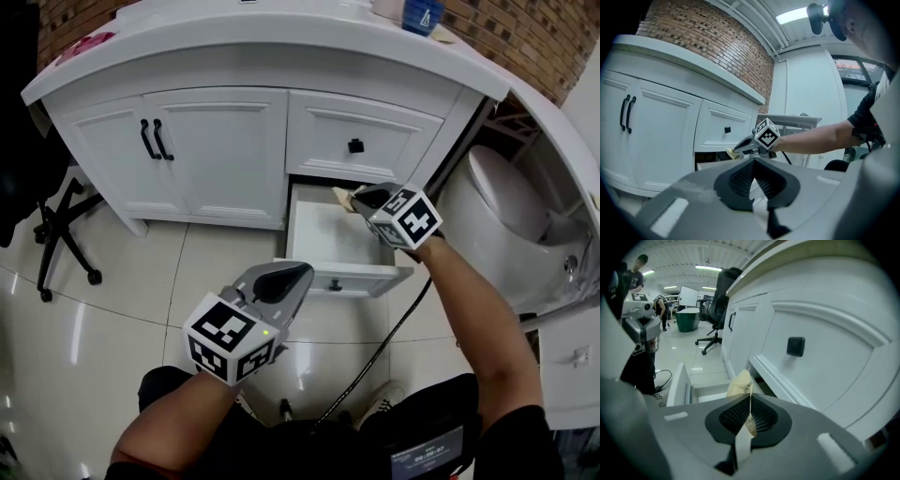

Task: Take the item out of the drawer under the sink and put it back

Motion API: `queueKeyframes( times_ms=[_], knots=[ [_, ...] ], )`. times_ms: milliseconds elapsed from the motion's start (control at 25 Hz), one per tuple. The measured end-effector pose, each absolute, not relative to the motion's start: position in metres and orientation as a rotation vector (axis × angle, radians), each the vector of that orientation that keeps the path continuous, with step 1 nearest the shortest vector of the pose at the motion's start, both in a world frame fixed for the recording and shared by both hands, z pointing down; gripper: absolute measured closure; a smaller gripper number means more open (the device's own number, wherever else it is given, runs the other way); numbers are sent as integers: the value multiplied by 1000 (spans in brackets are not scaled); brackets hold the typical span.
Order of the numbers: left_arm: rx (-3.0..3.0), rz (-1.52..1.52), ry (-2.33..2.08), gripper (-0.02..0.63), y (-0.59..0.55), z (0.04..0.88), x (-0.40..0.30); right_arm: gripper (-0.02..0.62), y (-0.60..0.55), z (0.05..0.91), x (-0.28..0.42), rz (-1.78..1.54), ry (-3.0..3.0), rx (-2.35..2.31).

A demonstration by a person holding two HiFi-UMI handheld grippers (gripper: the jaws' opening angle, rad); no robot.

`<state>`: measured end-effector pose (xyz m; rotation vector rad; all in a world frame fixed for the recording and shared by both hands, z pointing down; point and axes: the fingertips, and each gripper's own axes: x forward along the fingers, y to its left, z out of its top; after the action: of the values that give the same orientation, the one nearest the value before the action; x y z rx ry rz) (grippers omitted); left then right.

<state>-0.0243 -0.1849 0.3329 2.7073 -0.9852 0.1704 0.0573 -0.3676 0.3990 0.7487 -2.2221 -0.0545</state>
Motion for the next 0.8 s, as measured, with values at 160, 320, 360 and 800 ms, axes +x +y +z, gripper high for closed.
queueKeyframes(
  times_ms=[160,320,360,800],
  knots=[
    [2714,131,-1004,602,-175,322,-28,584,-334,357,61,-59,-2334,814],
    [2740,100,-1040,603,-169,311,-35,584,-296,321,65,-29,-2457,889],
    [2741,96,-1052,603,-170,310,-37,584,-287,314,66,-17,-2478,910],
    [2768,104,-1069,602,-166,304,-37,584,-182,255,80,60,-2721,1052]
  ],
)
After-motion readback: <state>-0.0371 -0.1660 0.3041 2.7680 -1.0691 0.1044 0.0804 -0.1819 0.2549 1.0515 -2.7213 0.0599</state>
